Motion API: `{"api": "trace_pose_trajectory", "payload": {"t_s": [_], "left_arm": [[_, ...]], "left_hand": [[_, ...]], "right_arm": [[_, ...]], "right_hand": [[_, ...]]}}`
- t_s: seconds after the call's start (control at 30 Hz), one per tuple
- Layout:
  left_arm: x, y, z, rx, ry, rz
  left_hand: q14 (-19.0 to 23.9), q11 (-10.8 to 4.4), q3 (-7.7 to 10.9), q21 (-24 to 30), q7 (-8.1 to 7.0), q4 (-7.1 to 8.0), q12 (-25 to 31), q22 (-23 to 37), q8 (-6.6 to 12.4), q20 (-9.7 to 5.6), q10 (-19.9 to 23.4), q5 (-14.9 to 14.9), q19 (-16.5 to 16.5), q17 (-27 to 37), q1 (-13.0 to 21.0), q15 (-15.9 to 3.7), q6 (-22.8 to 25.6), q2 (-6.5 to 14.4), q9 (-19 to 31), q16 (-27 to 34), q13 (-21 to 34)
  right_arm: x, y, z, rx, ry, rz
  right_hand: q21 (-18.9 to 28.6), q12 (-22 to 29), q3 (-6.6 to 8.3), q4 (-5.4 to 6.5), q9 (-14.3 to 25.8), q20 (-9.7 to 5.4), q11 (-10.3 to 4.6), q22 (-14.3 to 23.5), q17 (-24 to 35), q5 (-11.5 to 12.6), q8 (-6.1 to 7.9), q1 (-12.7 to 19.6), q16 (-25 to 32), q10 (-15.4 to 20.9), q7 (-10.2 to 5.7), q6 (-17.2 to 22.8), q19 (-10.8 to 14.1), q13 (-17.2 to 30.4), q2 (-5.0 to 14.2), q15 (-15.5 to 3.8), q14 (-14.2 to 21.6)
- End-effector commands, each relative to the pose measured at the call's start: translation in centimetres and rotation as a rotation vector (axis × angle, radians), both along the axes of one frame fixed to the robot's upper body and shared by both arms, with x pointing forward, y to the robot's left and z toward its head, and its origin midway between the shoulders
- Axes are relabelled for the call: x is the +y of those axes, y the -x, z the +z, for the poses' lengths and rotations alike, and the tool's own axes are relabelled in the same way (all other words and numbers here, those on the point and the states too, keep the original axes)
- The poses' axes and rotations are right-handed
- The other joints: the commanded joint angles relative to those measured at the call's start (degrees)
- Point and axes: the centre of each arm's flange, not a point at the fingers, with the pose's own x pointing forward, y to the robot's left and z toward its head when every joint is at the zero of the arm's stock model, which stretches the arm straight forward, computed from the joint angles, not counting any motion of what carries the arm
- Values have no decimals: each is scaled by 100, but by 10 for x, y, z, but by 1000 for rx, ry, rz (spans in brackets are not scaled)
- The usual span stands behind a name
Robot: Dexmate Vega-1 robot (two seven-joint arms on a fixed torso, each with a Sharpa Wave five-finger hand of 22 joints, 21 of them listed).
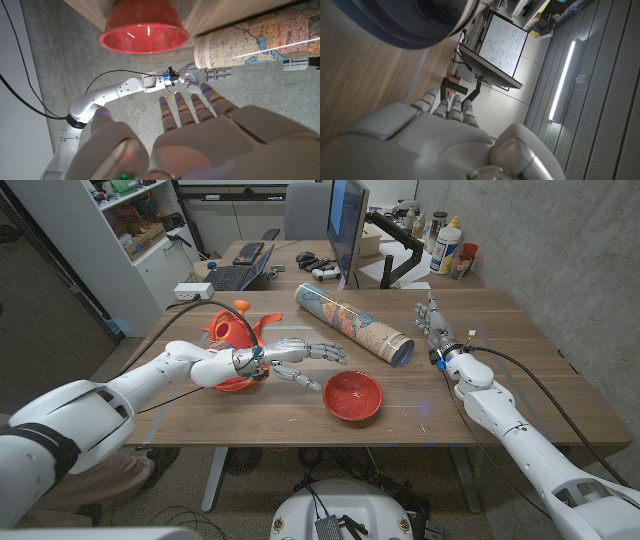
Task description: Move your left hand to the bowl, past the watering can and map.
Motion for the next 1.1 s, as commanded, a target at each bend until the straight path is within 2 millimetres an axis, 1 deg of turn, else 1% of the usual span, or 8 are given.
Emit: {"api": "trace_pose_trajectory", "payload": {"t_s": [0.03, 0.07, 0.13, 0.43, 0.57, 0.67, 0.93, 1.1], "left_arm": [[-6, -1, 7, -39, -98, -34], [-7, -1, 7, -43, -106, -38], [-8, 0, 8, -57, -116, -47], [-15, -1, 13, -108, -140, -82], [-11, -2, 12, -101, -150, -96], [-9, -4, 12, -98, -148, -98], [-5, -5, 11, -114, -182, -111], [-3, -5, 13, -128, -195, -108]], "left_hand": [[67, -11, 7, 18, 4, -51, 40, -1, 15, -323, 61, 49, 65, 18, 92, -725, 45, -16, 34, 29, 25], [68, -9, 6, 17, 5, -51, 40, -1, 14, -323, 62, 52, 66, 18, 96, -726, 45, -19, 34, 28, 25], [67, -9, 5, 16, 4, -51, 42, -1, 15, -325, 73, 61, 68, 18, 107, -735, 49, -25, 35, 26, 25], [60, 3, -5, 13, 2, -48, 36, 0, 16, -357, 78, 88, 80, 20, 133, -744, 65, -46, 35, 17, 26], [60, -11, -11, 10, -6, -45, 30, 1, 15, -364, 75, 101, 81, 21, 143, -748, 69, -57, 35, 15, 26], [91, -25, -26, 13, -24, -37, 29, 2, -4, -387, 86, 121, 101, 22, 149, -789, 30, -77, 35, 23, 26], [120, -29, -41, 17, -32, -29, 40, 3, -9, -408, 132, 148, 130, 23, 162, -816, 26, -100, 36, 28, 27], [132, -56, -50, 17, -31, -25, 38, 3, -2, -415, 141, 169, 143, 24, 177, -826, 47, -112, 36, 27, 27]], "right_arm": [[1, -1, -2, -1, 10, 9], [1, -1, -2, -3, 10, 7], [1, -1, -2, -4, 6, 8], [-2, 1, -5, -4, 1, 1], [-2, 0, -6, -3, -6, -3], [-2, 0, -5, -1, -5, -4], [2, -2, -2, -3, -1, -3], [3, -3, 0, -3, -2, -6]], "right_hand": [[38, -29, 29, -13, 23, -44, 23, 22, 20, 32, 33, 45, 13, -17, 43, 32, -40, 14, 66, 15, -34], [41, -28, 30, -19, 24, -41, 16, 22, 19, 32, 74, 53, 12, -18, 36, 144, -37, 13, 60, 7, -41], [38, -26, 30, -22, 24, -42, 14, 21, 19, 33, 88, 57, 12, -15, 50, 188, -46, 13, 57, 2, -42], [41, -26, 26, -32, 24, -41, 0, 21, 18, 32, 23, 65, 15, -19, 52, 47, -47, 13, 40, -7, -41], [41, -29, 26, -34, 24, -43, 0, 21, 18, 32, 20, 68, 14, -27, 51, 39, -49, 12, 39, -11, -43], [41, -30, 27, -35, 24, -44, -2, 21, 18, 32, 18, 69, 13, -33, 53, 36, -48, 12, 41, -8, -46], [42, -31, 30, -37, 24, -46, -14, 21, 17, 32, 16, 73, 14, -37, 55, 31, -48, 12, 43, -11, -47], [42, -31, 32, -39, 24, -43, -3, 21, 17, 33, 16, 75, 13, -38, 55, 28, -50, 12, 45, -14, -51]]}}
